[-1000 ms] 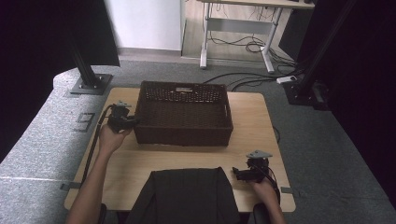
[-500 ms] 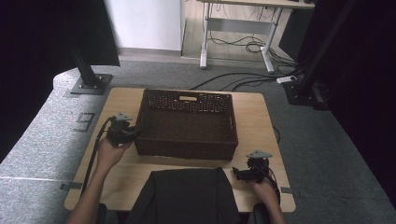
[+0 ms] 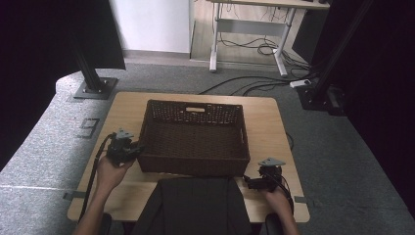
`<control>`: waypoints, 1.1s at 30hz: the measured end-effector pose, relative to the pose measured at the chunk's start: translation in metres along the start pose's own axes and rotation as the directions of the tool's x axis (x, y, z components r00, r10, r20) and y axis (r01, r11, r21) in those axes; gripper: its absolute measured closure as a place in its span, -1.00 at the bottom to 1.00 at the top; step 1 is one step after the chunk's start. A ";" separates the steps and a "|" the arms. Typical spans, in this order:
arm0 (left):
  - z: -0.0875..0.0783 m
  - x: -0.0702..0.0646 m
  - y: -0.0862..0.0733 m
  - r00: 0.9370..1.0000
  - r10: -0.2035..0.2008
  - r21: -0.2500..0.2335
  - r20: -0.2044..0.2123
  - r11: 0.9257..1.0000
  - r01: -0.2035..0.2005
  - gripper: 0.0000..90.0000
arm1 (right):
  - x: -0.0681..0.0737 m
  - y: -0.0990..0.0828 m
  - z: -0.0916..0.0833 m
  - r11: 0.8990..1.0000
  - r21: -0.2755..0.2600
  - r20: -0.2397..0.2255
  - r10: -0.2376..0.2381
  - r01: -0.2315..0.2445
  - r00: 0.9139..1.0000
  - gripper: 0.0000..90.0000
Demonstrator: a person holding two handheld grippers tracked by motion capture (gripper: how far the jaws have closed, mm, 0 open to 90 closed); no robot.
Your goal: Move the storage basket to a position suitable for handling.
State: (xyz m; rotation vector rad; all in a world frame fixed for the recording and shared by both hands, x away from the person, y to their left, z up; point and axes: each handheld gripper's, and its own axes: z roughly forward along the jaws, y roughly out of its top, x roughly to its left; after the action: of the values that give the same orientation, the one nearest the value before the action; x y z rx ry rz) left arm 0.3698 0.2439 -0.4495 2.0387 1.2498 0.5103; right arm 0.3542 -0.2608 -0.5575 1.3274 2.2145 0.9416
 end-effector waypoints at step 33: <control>-0.013 0.002 -0.067 0.997 0.028 -0.066 0.070 0.998 -0.023 -1.00 | 0.000 0.000 0.000 1.000 0.000 0.004 0.005 -0.005 1.000 -1.00</control>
State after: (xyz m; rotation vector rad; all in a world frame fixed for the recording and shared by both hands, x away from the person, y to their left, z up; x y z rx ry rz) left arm 0.3214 0.2708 -0.4892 2.0025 1.1522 0.4808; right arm 0.3535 -0.2607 -0.5575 1.3344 2.2089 0.9402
